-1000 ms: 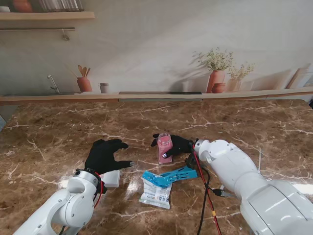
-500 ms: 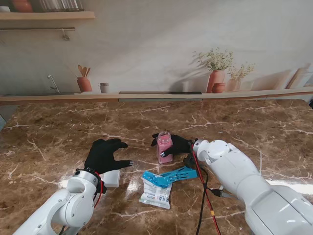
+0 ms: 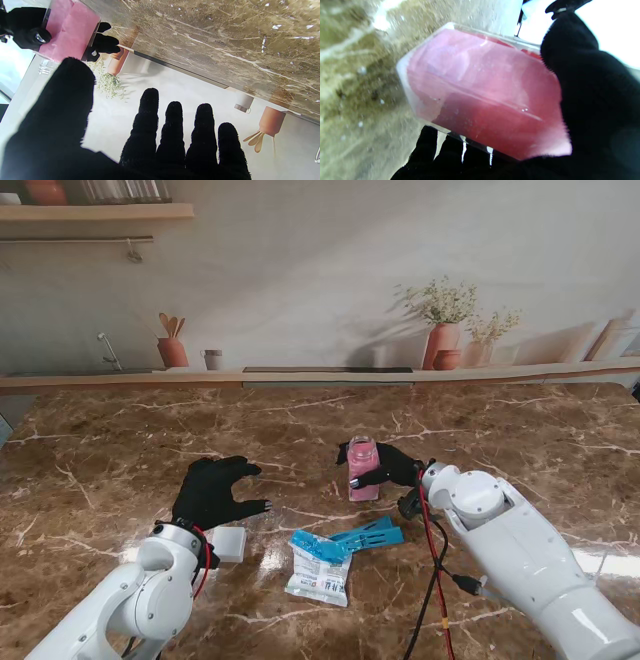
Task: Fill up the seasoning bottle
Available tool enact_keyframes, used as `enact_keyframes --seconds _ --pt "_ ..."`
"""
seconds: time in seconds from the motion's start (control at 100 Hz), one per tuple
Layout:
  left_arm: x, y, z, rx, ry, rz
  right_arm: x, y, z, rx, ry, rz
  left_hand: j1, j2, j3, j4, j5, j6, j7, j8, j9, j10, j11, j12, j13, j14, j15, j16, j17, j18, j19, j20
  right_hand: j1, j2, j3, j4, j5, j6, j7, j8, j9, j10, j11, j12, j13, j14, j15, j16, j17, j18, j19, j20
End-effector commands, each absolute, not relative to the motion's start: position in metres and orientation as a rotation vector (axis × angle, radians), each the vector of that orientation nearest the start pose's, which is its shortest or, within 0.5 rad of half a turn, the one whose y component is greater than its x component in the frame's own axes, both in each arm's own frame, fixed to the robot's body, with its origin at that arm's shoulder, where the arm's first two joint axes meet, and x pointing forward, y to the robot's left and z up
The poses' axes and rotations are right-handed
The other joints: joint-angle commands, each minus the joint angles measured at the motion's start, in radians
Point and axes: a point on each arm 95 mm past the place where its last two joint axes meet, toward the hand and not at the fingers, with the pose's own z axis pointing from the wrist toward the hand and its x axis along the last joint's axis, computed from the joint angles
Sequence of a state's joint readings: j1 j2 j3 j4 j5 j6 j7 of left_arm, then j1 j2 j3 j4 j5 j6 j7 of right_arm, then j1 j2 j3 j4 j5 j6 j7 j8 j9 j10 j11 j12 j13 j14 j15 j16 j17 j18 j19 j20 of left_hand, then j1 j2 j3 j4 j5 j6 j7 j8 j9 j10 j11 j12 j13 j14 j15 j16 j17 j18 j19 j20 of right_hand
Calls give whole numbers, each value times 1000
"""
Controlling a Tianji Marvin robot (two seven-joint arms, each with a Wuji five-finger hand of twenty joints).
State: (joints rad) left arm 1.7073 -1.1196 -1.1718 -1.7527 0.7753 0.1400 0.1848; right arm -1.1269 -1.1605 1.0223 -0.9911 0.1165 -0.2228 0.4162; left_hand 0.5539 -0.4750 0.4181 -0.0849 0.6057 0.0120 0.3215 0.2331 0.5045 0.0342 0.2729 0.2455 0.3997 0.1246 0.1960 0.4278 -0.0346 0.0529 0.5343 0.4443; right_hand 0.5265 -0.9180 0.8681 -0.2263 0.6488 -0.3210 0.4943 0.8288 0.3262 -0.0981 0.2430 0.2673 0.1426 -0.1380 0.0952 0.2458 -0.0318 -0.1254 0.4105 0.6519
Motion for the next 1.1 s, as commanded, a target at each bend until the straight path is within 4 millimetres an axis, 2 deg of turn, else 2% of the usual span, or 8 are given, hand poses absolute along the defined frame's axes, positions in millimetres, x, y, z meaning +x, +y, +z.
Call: enact_keyframes --seconds 0.0,0.25,0.35,0.51,0.69,0.87,0.98,1.09 --pt "355 -32 -321 -1446 1204 -1665 487 -3 -367 -2047 -1171 -1787 2 24 -1 16 19 4 3 2 16 -5 -14 -11 -10 -40 -15 -12 -2 -34 -11 6 -16 505 93 -5 81 -88 298 141 43 -7 -13 12 44 -9 13 18 21 -3 28 31" --pt "357 -33 -319 -1440 1177 -1684 480 -5 -345 -2057 -1072 -1957 4 26 -4 16 24 5 2 1 21 -9 -15 -12 -5 -38 -14 -14 -3 -29 -6 3 -106 550 75 22 8 -65 322 325 267 78 2 63 326 140 60 17 184 110 136 43" --pt "357 -33 -319 -1440 1168 -1688 477 -5 -340 -2073 -1054 -1993 6 26 -3 16 27 4 2 1 24 -9 -15 -12 -4 -37 -14 -14 -2 -29 -5 1 -152 486 89 23 -16 -51 374 414 354 104 33 112 480 210 97 26 288 184 241 36" --pt "357 -32 -318 -1434 1154 -1696 474 -6 -337 -2087 -1039 -2005 8 24 -3 16 30 6 3 1 25 -8 -16 -12 -3 -35 -13 -14 -3 -27 -2 -1 -73 413 120 -2 -148 -141 406 451 350 61 116 189 724 272 199 61 552 359 512 -62" --pt "357 -30 -317 -1431 1139 -1705 472 -7 -333 -2082 -1062 -1998 9 25 -2 15 31 4 3 2 25 -11 -16 -12 -2 -37 -13 -15 -3 -26 2 -2 38 345 184 1 -282 -182 383 456 240 28 170 210 780 243 272 124 679 337 670 -117" --pt "356 -27 -318 -1428 1131 -1707 468 -4 -332 -2069 -1119 -2035 11 20 0 15 34 4 4 2 28 -9 -16 -12 0 -35 -13 -15 -4 -27 3 -4 145 294 287 104 -253 -173 346 454 254 -5 250 233 811 176 461 285 752 281 840 -138" --pt "355 -27 -317 -1430 1129 -1708 467 -2 -333 -2066 -1156 -2083 12 20 2 15 34 6 4 2 28 -6 -17 -13 1 -32 -12 -15 -2 -31 4 -4 216 207 296 -2 -188 -183 362 434 343 -21 334 297 812 160 683 498 710 236 943 -62" --pt "355 -26 -317 -1428 1127 -1708 465 1 -335 -2066 -1132 -2152 13 20 2 14 37 6 4 2 29 -6 -17 -13 1 -31 -12 -15 -2 -31 8 -3 244 138 319 -25 -97 -132 388 338 494 -26 397 569 804 124 910 566 696 193 1023 35"
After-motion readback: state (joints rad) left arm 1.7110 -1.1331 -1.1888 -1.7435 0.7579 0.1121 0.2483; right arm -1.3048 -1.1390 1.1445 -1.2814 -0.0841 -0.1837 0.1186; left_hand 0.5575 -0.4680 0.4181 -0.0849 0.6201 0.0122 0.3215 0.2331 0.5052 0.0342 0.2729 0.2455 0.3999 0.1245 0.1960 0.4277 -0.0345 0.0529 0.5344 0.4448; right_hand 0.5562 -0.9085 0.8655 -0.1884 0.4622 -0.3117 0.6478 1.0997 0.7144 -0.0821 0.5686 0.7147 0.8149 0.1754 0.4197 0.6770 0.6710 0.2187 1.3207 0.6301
